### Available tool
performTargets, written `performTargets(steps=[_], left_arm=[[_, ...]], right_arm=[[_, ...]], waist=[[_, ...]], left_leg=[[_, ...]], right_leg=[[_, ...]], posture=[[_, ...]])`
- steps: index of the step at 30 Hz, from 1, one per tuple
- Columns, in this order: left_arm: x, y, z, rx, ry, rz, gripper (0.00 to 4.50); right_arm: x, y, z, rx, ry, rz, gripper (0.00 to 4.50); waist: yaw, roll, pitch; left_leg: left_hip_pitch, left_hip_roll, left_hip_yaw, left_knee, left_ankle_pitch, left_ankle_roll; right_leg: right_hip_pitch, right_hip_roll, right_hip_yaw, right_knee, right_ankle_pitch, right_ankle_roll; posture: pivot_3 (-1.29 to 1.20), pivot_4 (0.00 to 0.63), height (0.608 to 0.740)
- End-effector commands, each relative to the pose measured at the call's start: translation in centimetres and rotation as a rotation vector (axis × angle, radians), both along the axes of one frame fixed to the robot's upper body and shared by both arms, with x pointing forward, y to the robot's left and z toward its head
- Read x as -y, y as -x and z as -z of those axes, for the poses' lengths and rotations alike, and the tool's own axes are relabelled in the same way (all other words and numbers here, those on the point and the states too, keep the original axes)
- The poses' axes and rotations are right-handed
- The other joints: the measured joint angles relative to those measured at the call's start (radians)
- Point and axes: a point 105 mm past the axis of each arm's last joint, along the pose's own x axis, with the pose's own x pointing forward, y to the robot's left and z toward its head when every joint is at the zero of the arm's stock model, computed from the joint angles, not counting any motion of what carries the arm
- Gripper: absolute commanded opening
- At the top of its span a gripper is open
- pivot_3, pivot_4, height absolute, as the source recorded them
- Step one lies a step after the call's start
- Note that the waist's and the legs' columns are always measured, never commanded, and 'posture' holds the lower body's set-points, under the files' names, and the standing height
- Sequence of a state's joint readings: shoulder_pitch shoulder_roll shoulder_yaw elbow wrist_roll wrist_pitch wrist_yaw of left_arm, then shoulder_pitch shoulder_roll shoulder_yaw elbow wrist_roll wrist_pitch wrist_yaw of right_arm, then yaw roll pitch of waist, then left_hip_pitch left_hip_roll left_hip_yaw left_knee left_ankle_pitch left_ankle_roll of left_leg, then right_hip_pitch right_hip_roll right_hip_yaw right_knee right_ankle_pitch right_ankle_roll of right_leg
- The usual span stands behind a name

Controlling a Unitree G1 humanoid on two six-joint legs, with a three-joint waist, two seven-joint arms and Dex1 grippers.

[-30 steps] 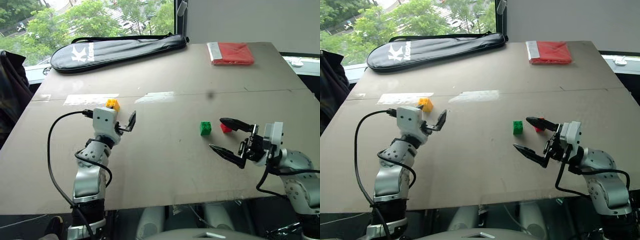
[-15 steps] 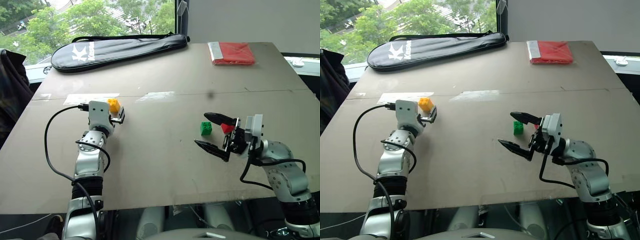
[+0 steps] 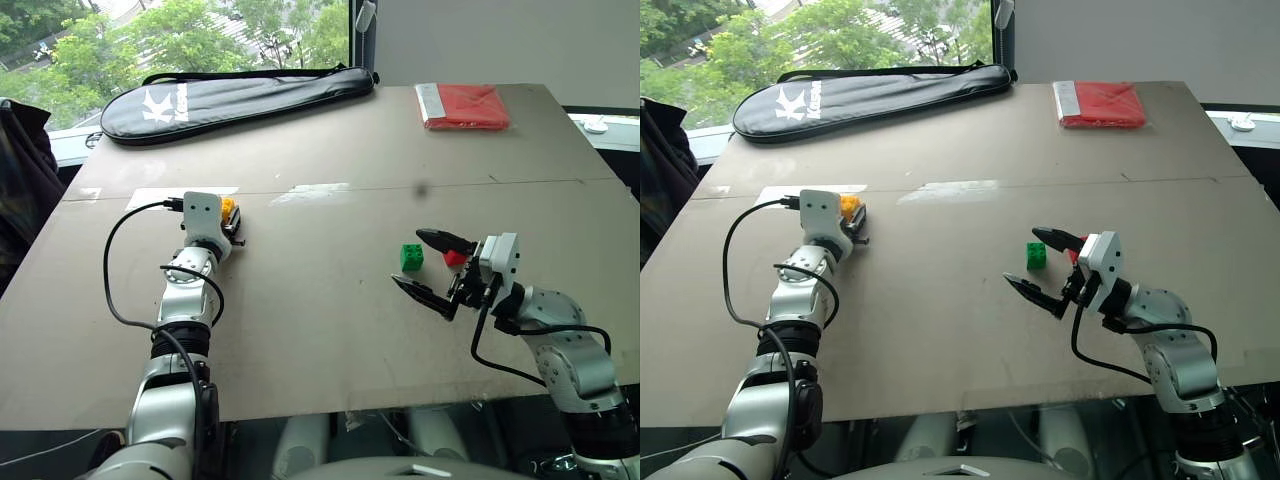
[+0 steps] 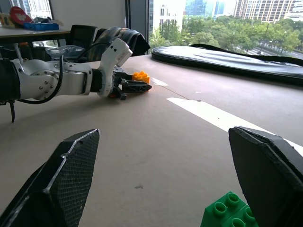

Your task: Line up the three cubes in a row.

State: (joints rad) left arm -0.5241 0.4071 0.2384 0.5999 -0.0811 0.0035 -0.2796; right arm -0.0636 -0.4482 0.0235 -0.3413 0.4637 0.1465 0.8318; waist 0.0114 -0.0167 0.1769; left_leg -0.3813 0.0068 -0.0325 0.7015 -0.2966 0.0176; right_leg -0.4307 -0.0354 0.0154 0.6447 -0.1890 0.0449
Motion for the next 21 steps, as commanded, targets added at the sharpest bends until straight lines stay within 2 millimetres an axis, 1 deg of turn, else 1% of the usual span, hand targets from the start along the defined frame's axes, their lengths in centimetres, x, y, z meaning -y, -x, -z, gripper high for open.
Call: performTargets(steps=[1, 3, 4, 6, 7, 9, 12, 15, 18, 21], left_arm=[[3.1, 0.7, -0.1, 0.014, 0.073, 0.226, 1.33], [5.9, 1.4, -0.5, 0.020, 0.076, 0.439, 1.33], [7.7, 2.1, -0.6, 0.011, 0.058, 0.577, 1.33], [10.1, 3.2, -0.3, -0.032, 0.031, 0.781, 1.33], [10.8, 3.5, -0.1, -0.055, 0.011, 0.853, 1.33], [12.0, 3.9, 0.5, -0.111, -0.051, 0.975, 1.33], [13.9, 4.5, 0.5, -0.144, -0.102, 1.145, 1.33], [15.0, 4.7, 0.3, -0.149, -0.151, 1.248, 1.33], [16.6, 4.6, 0.5, -0.163, -0.227, 1.361, 1.33], [17.7, 4.4, 0.8, -0.170, -0.282, 1.420, 1.33]], right_arm=[[0.9, 1.0, -1.7, 0.040, -0.035, 0.002, 4.50], [1.7, 1.7, -1.6, -0.004, -0.065, -0.016, 4.50], [2.3, 2.0, -1.4, -0.009, -0.061, -0.019, 4.50], [3.3, 2.3, -1.0, -0.008, -0.044, -0.018, 4.50], [3.6, 2.5, -0.8, -0.007, -0.030, -0.020, 4.50], [4.2, 2.9, 0.0, -0.019, 0.003, -0.023, 4.50], [4.8, 3.3, 0.7, -0.027, 0.030, -0.027, 4.50], [5.2, 3.4, 0.9, -0.022, 0.034, -0.019, 4.50], [5.6, 3.8, 1.5, -0.019, 0.058, -0.009, 4.50], [5.7, 4.2, 1.8, -0.019, 0.064, -0.008, 4.50]], waist=[[0.000, 0.000, 0.000], [0.003, 0.000, 0.000], [0.003, 0.000, 0.000], [0.005, 0.000, 0.000], [0.003, 0.000, 0.000], [0.000, 0.000, 0.000], [-0.004, 0.000, 0.000], [-0.008, 0.000, 0.000], [-0.008, 0.000, 0.000], [0.000, 0.000, 0.000]], left_leg=[[0.000, 0.000, 0.000, 0.000, 0.000, 0.000], [0.000, 0.000, 0.000, 0.000, 0.000, 0.000], [-0.001, 0.000, -0.001, 0.000, 0.000, 0.000], [-0.002, -0.001, -0.001, 0.000, 0.000, 0.000], [-0.002, -0.001, -0.001, 0.000, 0.000, 0.000], [-0.001, -0.001, 0.001, 0.000, 0.000, 0.000], [0.000, 0.000, 0.001, 0.000, 0.000, 0.000], [0.000, 0.001, 0.001, 0.000, 0.000, 0.000], [-0.001, 0.000, 0.001, 0.000, 0.000, 0.000], [-0.001, 0.000, 0.001, 0.000, 0.000, 0.000]], right_leg=[[0.000, 0.000, 0.000, 0.000, 0.000, 0.000], [0.000, 0.000, 0.000, 0.000, 0.000, 0.000], [0.000, 0.000, 0.000, 0.000, 0.000, 0.000], [0.000, 0.000, 0.000, -0.001, -0.001, -0.001], [0.000, 0.000, 0.000, -0.001, -0.002, -0.004], [0.000, 0.000, 0.001, -0.002, -0.005, -0.001], [0.000, 0.001, 0.001, -0.001, -0.005, 0.000], [0.000, 0.002, 0.001, -0.001, -0.005, 0.000], [0.000, 0.002, 0.001, -0.001, -0.005, 0.000], [0.000, 0.002, 0.001, -0.001, -0.005, 0.000]], posture=[[0.00, 0.150, 0.701], [0.00, 0.150, 0.701], [0.00, 0.150, 0.701], [0.00, 0.150, 0.701], [0.00, 0.150, 0.701], [0.00, 0.150, 0.701], [0.00, 0.150, 0.701], [0.00, 0.150, 0.701], [0.00, 0.150, 0.701], [0.00, 0.150, 0.701]])
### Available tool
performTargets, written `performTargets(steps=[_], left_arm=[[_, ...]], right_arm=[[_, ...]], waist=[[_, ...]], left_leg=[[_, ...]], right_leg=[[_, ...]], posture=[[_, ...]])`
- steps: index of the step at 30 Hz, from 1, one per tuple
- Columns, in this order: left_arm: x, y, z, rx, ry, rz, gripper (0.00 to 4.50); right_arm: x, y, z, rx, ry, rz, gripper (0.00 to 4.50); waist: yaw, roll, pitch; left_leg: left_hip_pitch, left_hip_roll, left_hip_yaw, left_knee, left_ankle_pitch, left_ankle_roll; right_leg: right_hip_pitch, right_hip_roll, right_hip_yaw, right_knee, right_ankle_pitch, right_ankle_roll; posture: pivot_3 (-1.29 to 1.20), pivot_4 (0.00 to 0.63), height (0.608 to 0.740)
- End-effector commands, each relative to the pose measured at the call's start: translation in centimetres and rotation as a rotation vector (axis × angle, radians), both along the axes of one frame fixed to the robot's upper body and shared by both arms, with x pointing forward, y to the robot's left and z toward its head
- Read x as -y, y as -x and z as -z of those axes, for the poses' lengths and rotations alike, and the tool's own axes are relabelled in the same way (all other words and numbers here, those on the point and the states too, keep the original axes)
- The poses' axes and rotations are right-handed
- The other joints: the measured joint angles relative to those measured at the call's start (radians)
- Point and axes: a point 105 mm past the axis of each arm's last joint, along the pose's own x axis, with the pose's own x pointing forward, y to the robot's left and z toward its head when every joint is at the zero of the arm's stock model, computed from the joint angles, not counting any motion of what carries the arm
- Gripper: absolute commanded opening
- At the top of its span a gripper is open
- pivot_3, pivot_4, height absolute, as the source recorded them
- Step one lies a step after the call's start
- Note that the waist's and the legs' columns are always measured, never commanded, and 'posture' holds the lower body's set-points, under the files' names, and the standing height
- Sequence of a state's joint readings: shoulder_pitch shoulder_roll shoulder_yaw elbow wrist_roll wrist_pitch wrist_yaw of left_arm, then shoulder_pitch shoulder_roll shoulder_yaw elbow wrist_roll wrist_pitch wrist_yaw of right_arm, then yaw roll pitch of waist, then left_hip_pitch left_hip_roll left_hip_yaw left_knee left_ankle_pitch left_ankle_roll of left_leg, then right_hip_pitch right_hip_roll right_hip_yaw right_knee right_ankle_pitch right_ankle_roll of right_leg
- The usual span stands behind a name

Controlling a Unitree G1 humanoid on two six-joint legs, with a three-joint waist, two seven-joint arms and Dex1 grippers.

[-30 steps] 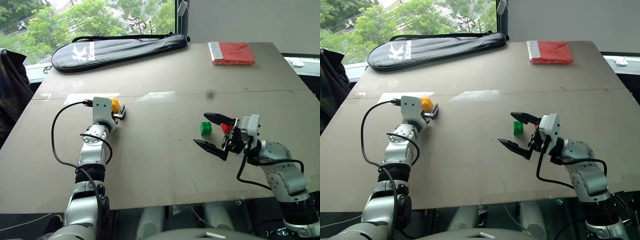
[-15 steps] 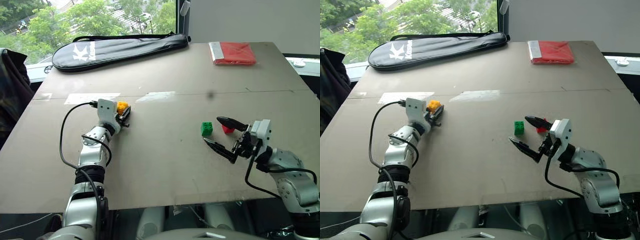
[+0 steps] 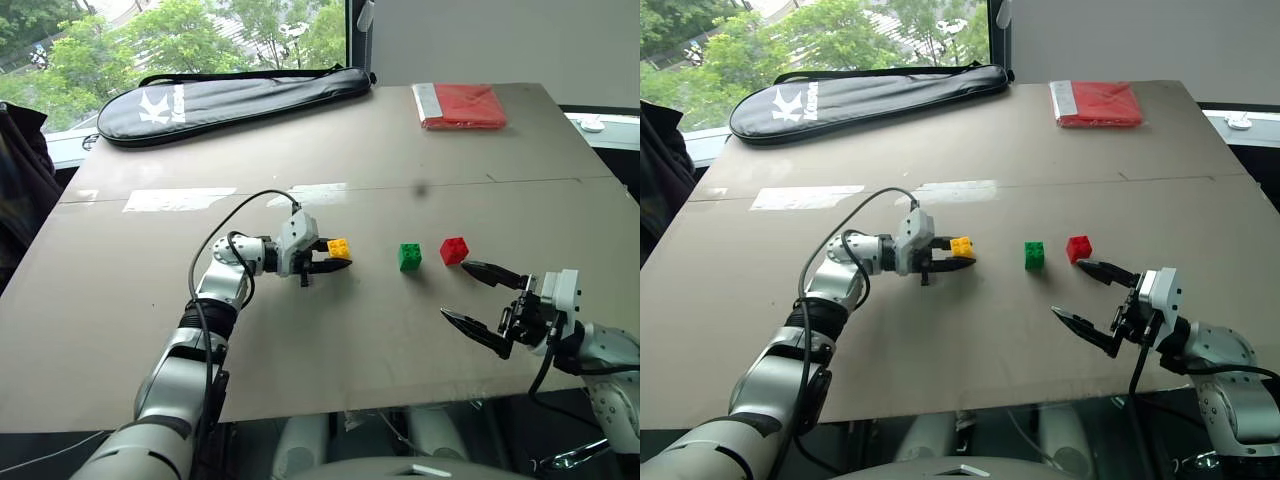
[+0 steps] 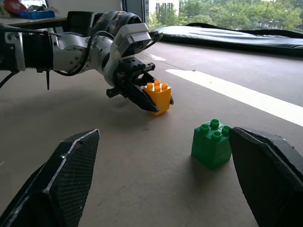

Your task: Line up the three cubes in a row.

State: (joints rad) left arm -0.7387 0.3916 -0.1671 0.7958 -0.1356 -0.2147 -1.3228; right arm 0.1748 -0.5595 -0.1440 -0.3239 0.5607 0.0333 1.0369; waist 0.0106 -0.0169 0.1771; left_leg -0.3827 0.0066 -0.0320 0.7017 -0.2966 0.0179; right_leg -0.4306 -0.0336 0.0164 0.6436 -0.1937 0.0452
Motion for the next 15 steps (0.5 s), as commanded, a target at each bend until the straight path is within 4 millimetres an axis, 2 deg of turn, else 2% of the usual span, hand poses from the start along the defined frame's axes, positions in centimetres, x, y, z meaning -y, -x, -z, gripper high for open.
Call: performTargets(steps=[1, 7, 15], left_arm=[[1.1, 0.1, 0.0, 0.055, -0.057, 0.103, 1.33], [2.7, 0.1, 0.2, 0.033, -0.067, 0.182, 1.33], [3.2, -0.1, 0.9, 0.000, -0.073, 0.157, 1.33]], right_arm=[[0.4, 0.5, -0.4, 0.042, 0.012, 0.004, 4.50], [0.7, 0.9, -0.2, 0.052, 0.016, 0.022, 4.50], [0.8, 1.1, -0.2, 0.059, 0.015, 0.035, 4.50]], waist=[[0.001, 0.000, 0.000], [0.002, 0.000, 0.000], [0.003, 0.000, 0.000]], left_leg=[[0.000, 0.000, 0.000, 0.000, 0.000, 0.000], [0.000, 0.000, 0.000, 0.000, 0.000, 0.000], [0.000, 0.000, 0.000, 0.000, 0.000, 0.000]], right_leg=[[0.000, 0.000, 0.000, 0.000, 0.000, 0.000], [0.000, 0.000, 0.000, -0.001, 0.000, 0.000], [0.000, 0.000, 0.000, -0.001, 0.000, 0.000]], posture=[[0.00, 0.150, 0.701], [0.00, 0.150, 0.701], [0.00, 0.150, 0.701]])
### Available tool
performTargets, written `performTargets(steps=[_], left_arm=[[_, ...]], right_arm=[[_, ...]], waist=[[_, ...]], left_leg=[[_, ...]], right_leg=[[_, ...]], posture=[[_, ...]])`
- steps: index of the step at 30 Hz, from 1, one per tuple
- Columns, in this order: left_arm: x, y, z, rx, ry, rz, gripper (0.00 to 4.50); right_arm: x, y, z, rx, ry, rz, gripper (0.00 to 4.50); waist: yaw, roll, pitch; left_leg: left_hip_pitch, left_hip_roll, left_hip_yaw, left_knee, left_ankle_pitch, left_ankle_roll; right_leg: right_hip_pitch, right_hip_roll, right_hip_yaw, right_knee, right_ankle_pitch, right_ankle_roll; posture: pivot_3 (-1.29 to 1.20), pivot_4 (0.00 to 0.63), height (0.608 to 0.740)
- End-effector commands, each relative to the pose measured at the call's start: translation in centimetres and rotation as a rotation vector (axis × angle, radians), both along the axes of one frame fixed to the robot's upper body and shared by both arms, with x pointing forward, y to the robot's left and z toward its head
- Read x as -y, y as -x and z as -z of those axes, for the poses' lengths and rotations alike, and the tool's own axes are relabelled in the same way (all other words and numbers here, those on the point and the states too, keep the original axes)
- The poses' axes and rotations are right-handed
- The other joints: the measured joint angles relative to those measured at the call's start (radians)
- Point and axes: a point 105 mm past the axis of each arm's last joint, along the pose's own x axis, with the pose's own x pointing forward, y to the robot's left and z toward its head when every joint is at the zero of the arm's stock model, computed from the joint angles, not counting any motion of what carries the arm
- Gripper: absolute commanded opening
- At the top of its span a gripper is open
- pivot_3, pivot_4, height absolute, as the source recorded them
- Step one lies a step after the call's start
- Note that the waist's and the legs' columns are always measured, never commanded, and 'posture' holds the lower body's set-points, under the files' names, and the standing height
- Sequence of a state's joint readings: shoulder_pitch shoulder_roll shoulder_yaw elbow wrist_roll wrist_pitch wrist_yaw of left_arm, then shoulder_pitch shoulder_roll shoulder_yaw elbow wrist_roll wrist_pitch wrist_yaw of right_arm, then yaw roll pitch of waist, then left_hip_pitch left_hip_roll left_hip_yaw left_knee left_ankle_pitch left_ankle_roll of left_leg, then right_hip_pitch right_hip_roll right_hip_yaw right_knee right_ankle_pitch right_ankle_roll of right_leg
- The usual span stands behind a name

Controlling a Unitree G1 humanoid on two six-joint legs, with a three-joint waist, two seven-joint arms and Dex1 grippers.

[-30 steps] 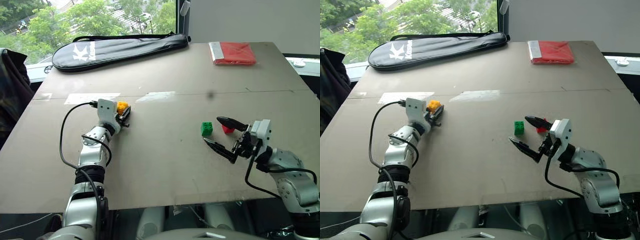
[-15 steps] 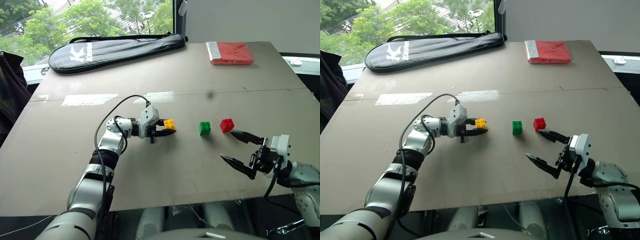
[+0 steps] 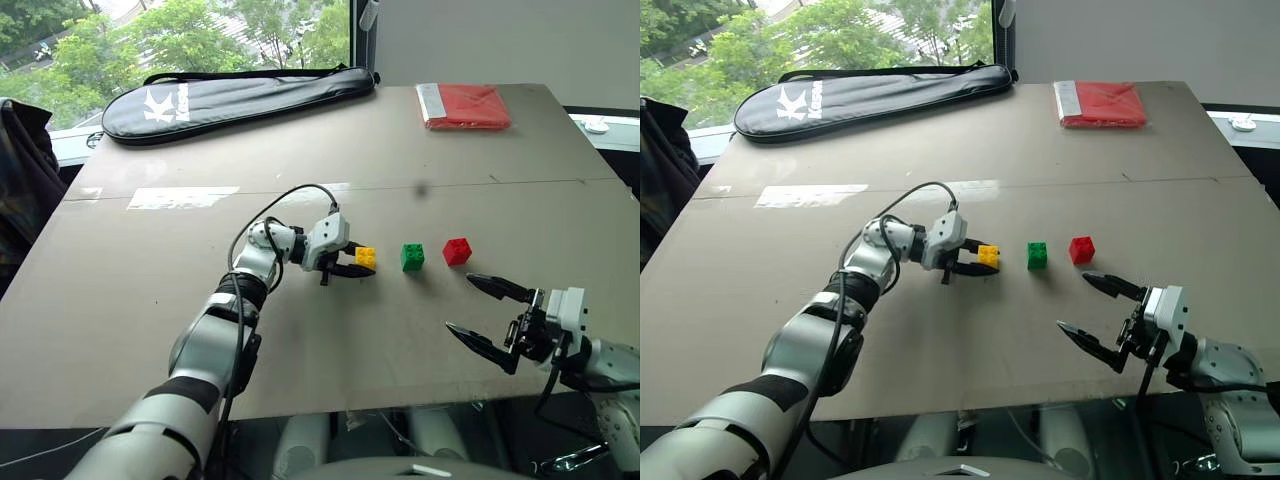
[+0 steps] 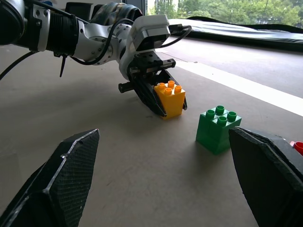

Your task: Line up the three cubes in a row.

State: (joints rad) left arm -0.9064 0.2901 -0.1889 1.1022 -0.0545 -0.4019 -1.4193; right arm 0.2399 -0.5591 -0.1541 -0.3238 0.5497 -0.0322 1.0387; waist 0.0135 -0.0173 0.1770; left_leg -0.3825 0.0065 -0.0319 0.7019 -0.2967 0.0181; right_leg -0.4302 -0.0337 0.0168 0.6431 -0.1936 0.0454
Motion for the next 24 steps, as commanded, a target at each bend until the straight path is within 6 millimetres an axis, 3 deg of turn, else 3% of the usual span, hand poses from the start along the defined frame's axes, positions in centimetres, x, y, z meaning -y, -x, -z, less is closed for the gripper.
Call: performTargets(steps=[1, 8, 10, 11, 15, 24], left_arm=[[0.3, 0.0, 0.5, -0.013, -0.014, -0.006, 1.33], [1.0, 0.2, 1.0, -0.045, -0.009, -0.003, 1.33], [1.0, 0.1, 1.1, -0.054, -0.005, -0.015, 2.37], [0.9, 0.0, 1.1, -0.050, -0.010, -0.024, 2.63], [0.7, -0.1, 1.4, -0.042, -0.021, -0.043, 4.46], [-1.5, -0.9, 1.1, -0.008, -0.029, -0.119, 4.46]], right_arm=[[0.2, 0.1, -0.9, 0.052, 0.003, 0.011, 4.50], [0.1, 0.1, -1.0, 0.058, 0.013, 0.006, 4.50], [0.1, 0.1, -1.1, 0.060, 0.015, 0.004, 4.50], [0.1, 0.1, -1.1, 0.061, 0.016, 0.004, 4.50], [0.0, 0.1, -1.1, 0.062, 0.017, 0.001, 4.50], [-0.2, 0.0, -0.9, 0.056, 0.014, -0.005, 4.50]], waist=[[0.001, 0.000, 0.000], [0.002, 0.000, 0.000], [0.002, 0.000, 0.000], [0.002, 0.000, 0.000], [0.001, 0.000, 0.000], [-0.006, 0.000, -0.001]], left_leg=[[0.000, 0.000, 0.000, 0.000, 0.000, 0.000], [0.000, 0.000, 0.000, 0.001, 0.000, 0.000], [0.000, 0.000, -0.001, 0.001, 0.000, 0.000], [0.000, 0.000, -0.001, 0.001, 0.000, 0.000], [0.000, 0.000, -0.001, 0.001, 0.000, 0.000], [0.002, 0.000, -0.001, 0.001, 0.000, 0.000]], right_leg=[[0.000, 0.000, 0.000, 0.000, 0.000, 0.000], [0.001, 0.000, 0.000, 0.000, 0.000, 0.000], [0.001, 0.000, 0.000, 0.000, 0.000, 0.000], [0.001, 0.000, 0.000, 0.000, 0.000, 0.000], [0.001, 0.000, 0.000, 0.000, 0.000, 0.000], [0.001, 0.000, 0.000, 0.003, 0.000, 0.000]], posture=[[0.00, 0.150, 0.701], [0.00, 0.150, 0.701], [0.00, 0.150, 0.701], [0.00, 0.150, 0.701], [0.00, 0.150, 0.701], [0.00, 0.150, 0.701]])
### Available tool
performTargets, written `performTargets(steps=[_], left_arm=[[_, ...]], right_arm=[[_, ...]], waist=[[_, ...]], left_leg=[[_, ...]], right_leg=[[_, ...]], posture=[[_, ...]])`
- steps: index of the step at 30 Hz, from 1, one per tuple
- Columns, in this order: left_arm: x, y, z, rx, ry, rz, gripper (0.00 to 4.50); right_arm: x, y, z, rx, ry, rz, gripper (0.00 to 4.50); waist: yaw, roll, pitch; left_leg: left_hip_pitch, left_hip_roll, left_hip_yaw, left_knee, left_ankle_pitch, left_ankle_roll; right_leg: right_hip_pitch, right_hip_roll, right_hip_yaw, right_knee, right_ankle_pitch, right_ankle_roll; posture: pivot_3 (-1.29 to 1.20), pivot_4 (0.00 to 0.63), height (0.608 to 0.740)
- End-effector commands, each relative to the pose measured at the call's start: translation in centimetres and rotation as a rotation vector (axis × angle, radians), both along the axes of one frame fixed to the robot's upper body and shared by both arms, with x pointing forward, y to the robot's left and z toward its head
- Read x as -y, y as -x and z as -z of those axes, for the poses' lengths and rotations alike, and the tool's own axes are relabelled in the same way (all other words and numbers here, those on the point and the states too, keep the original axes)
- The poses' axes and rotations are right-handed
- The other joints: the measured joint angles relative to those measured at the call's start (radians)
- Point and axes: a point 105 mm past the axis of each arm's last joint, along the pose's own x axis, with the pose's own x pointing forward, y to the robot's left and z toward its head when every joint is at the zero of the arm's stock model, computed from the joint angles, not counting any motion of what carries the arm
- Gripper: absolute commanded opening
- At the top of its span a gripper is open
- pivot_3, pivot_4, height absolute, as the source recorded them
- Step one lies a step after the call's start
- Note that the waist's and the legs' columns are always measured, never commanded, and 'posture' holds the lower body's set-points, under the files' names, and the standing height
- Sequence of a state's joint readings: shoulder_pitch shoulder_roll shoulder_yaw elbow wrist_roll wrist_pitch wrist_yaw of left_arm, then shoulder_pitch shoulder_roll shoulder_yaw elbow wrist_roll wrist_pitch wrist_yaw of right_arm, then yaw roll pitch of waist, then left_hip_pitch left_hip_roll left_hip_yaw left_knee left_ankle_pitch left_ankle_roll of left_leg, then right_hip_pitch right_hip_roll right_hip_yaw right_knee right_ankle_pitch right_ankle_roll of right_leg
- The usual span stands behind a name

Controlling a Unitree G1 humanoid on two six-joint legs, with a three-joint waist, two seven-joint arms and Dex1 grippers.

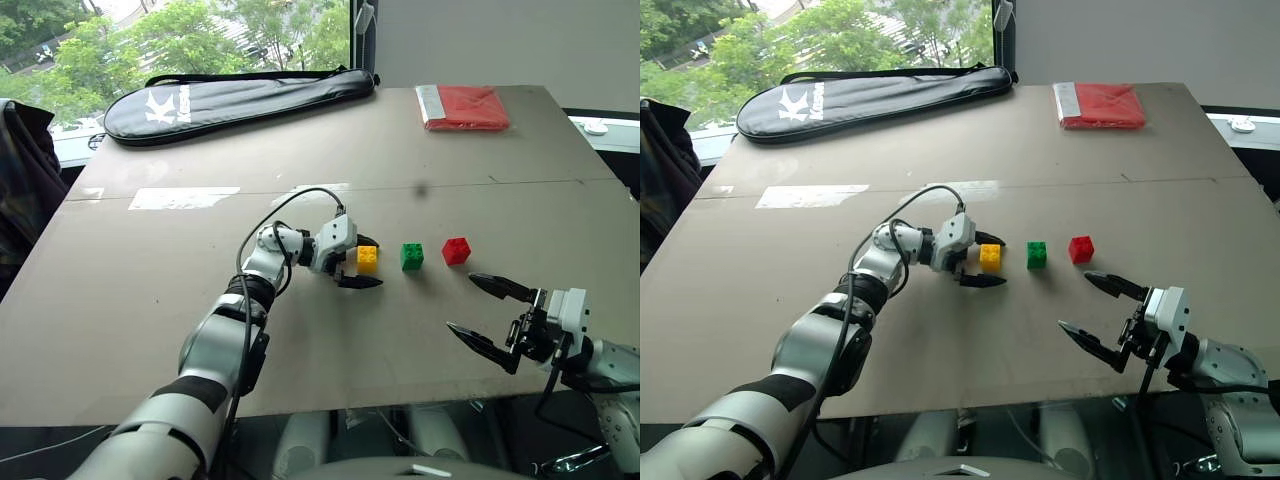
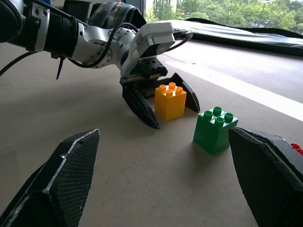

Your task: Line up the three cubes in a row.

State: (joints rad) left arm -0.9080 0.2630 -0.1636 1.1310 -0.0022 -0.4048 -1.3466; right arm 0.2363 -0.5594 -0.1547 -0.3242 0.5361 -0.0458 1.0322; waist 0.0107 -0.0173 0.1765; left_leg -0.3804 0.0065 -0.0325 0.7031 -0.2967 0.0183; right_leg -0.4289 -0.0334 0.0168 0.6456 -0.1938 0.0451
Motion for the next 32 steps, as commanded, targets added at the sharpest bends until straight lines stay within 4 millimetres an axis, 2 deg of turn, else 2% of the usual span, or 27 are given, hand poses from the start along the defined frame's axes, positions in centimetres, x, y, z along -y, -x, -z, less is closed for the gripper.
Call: performTargets(steps=[1, 6, 13, 16, 20, 23, 28, 32], left_arm=[[-2.3, -0.4, 0.3, -0.008, -0.019, -0.064, 4.46], [-4.6, 0.3, -0.7, 0.023, 0.040, -0.065, 4.46], [-7.6, 2.5, -0.5, 0.030, 0.039, -0.134, 4.46], [-7.9, 4.9, -1.1, 0.019, 0.089, -0.199, 4.46], [-7.9, 9.0, -1.6, -0.005, 0.145, -0.338, 4.46], [-8.5, 10.9, -1.3, -0.044, 0.136, -0.447, 4.46], [-10.4, 14.7, 1.0, -0.074, 0.047, -0.629, 4.46], [-11.0, 16.0, 1.7, -0.097, 0.035, -0.703, 4.46]], right_arm=[[-0.2, 0.2, -0.8, 0.038, 0.000, -0.013, 4.50], [-0.4, 0.3, -0.5, 0.027, -0.003, -0.021, 4.50], [0.1, 0.2, 0.2, -0.005, -0.006, -0.003, 4.50], [1.4, -0.5, 0.3, -0.032, -0.075, 0.084, 4.50], [2.9, -0.9, 1.7, -0.073, -0.006, 0.109, 4.50], [3.7, -1.0, 2.5, -0.101, 0.021, 0.113, 4.50], [5.3, -1.4, 3.6, -0.154, 0.058, 0.117, 4.50], [6.2, -1.4, 4.1, -0.171, 0.095, 0.097, 4.50]], waist=[[-0.007, 0.000, 0.000], [-0.027, 0.000, 0.000], [-0.024, 0.000, 0.000], [-0.026, 0.001, 0.000], [-0.027, 0.001, 0.001], [-0.016, 0.002, 0.001], [-0.021, 0.004, 0.002], [-0.021, 0.005, 0.002]], left_leg=[[0.000, 0.000, 0.000, 0.000, 0.000, 0.000], [0.000, 0.002, 0.000, 0.000, 0.000, 0.000], [0.000, 0.003, 0.000, -0.001, 0.000, 0.000], [0.000, 0.005, 0.000, -0.001, 0.000, 0.000], [0.000, 0.006, -0.001, -0.001, 0.000, 0.000], [0.000, 0.004, -0.001, -0.001, 0.000, 0.000], [0.000, 0.005, 0.000, -0.001, 0.000, 0.000], [0.001, 0.005, 0.002, -0.001, 0.000, 0.000]], right_leg=[[0.000, 0.000, 0.000, 0.000, 0.000, 0.000], [-0.001, 0.001, 0.000, 0.000, 0.000, 0.000], [-0.001, 0.001, 0.000, 0.000, 0.000, 0.000], [-0.001, 0.000, 0.001, 0.000, 0.000, 0.000], [-0.003, -0.001, 0.004, 0.000, 0.000, 0.000], [-0.003, -0.003, 0.003, 0.000, 0.000, 0.000], [-0.003, -0.002, 0.003, 0.000, 0.000, 0.000], [-0.003, -0.001, 0.003, 0.000, 0.000, 0.000]], posture=[[0.00, 0.150, 0.701], [0.00, 0.150, 0.701], [0.00, 0.150, 0.701], [0.00, 0.150, 0.701], [0.00, 0.150, 0.701], [0.00, 0.150, 0.701], [0.00, 0.150, 0.701], [0.00, 0.150, 0.701]])
